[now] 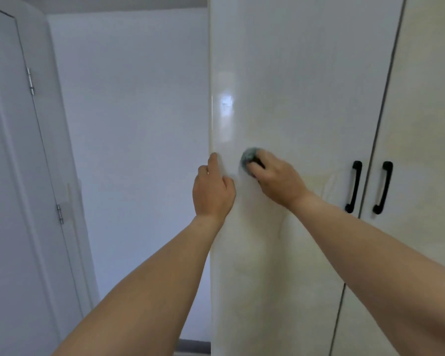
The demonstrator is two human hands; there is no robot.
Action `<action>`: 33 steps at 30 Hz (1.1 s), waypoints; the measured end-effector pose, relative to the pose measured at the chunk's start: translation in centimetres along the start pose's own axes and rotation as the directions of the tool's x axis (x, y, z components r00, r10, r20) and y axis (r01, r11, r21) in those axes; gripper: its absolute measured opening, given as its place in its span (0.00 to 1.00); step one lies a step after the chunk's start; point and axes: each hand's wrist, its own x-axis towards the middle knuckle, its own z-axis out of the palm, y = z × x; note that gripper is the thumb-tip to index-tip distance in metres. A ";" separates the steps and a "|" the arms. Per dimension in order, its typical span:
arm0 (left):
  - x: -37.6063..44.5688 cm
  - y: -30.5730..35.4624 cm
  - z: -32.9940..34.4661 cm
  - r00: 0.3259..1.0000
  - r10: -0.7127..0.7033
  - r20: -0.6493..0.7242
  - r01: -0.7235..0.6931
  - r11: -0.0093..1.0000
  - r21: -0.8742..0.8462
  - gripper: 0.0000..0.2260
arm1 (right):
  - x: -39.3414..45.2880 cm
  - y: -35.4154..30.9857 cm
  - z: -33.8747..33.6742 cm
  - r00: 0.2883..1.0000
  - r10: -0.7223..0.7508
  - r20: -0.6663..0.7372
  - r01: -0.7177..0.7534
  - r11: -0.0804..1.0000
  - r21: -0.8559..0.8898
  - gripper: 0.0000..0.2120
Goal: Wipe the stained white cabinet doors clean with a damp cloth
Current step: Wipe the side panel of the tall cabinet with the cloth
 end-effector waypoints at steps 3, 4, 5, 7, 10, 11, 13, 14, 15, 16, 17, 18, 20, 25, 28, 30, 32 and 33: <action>-0.2 0.9 1.1 0.999 -0.029 0.020 0.026 0.993 0.117 0.33 | 3.6 2.1 -2.2 0.799 0.575 -0.177 -0.556 0.818 0.150 0.09; -0.5 1.3 1.7 0.999 -0.041 0.029 0.036 0.987 0.154 0.37 | 3.5 1.8 -2.3 0.769 0.621 -0.148 -0.602 0.783 0.155 0.11; -0.7 1.6 2.1 0.998 -0.056 0.035 0.048 0.982 0.185 0.40 | 2.6 1.1 -1.9 0.800 0.591 -0.105 -0.580 0.806 0.121 0.12; -1.4 2.3 3.1 0.995 -0.084 0.053 0.071 0.975 0.210 0.45 | -1.8 -0.4 -0.8 0.924 0.382 -0.014 -0.381 0.924 0.022 0.11; -2.1 3.0 3.8 0.987 -0.113 0.116 0.090 0.978 0.188 0.48 | -8.9 0.2 -0.6 0.983 0.142 0.118 -0.135 0.989 -0.062 0.12; -2.3 3.2 3.8 0.984 -0.116 0.138 0.091 0.980 0.176 0.49 | -9.7 1.4 -1.1 0.975 0.182 0.126 -0.175 0.983 -0.065 0.13; -2.1 3.8 3.8 0.981 -0.118 0.155 0.096 0.984 0.147 0.51 | -8.9 3.9 -2.6 0.893 0.450 0.030 -0.448 0.893 -0.048 0.11; -2.0 4.0 3.8 0.979 -0.126 0.157 0.105 0.985 0.135 0.52 | -7.7 5.3 -3.0 0.791 0.609 -0.054 -0.610 0.792 0.005 0.10; -1.8 4.4 3.9 0.978 -0.140 0.156 0.121 0.985 0.124 0.53 | -6.3 6.1 -3.6 0.663 0.737 -0.134 -0.733 0.675 0.082 0.10; -1.6 4.5 4.0 0.976 -0.158 0.148 0.142 0.983 0.116 0.53 | -5.1 6.2 -3.9 0.565 0.805 -0.181 -0.795 0.590 0.141 0.09; -1.5 4.7 4.1 0.975 -0.175 0.136 0.160 0.981 0.112 0.53 | -4.4 5.6 -4.0 0.552 0.812 -0.192 -0.805 0.578 0.133 0.10; -1.5 4.9 4.3 0.974 -0.186 0.127 0.173 0.979 0.106 0.53 | -4.5 4.6 -3.8 0.615 0.770 -0.169 -0.768 0.634 0.093 0.10; -1.6 5.1 4.9 0.972 -0.200 0.120 0.190 0.978 0.091 0.53 | -7.2 1.7 -2.9 0.803 0.596 0.010 -0.596 0.801 0.054 0.10; -1.6 5.1 5.2 0.970 -0.213 0.119 0.202 0.974 0.101 0.53 | -10.0 4.4 -3.4 0.901 0.426 0.085 -0.424 0.905 -0.041 0.12; -1.6 5.1 5.3 0.969 -0.218 0.120 0.205 0.972 0.114 0.54 | -7.5 5.8 -3.8 0.651 0.749 -0.121 -0.751 0.659 0.040 0.12; -1.7 5.1 5.5 0.969 -0.217 0.116 0.202 0.971 0.126 0.54 | -7.7 4.1 -3.1 0.608 0.787 -0.106 -0.785 0.616 0.070 0.13; -2.0 5.3 5.6 0.973 -0.207 0.103 0.191 0.970 0.148 0.55 | -9.2 2.2 -2.6 0.703 0.711 -0.036 -0.707 0.703 0.074 0.12; -2.2 5.7 5.8 0.976 -0.195 0.096 0.178 0.970 0.165 0.55 | -10.1 2.2 -3.0 0.754 0.656 0.017 -0.655 0.751 0.082 0.11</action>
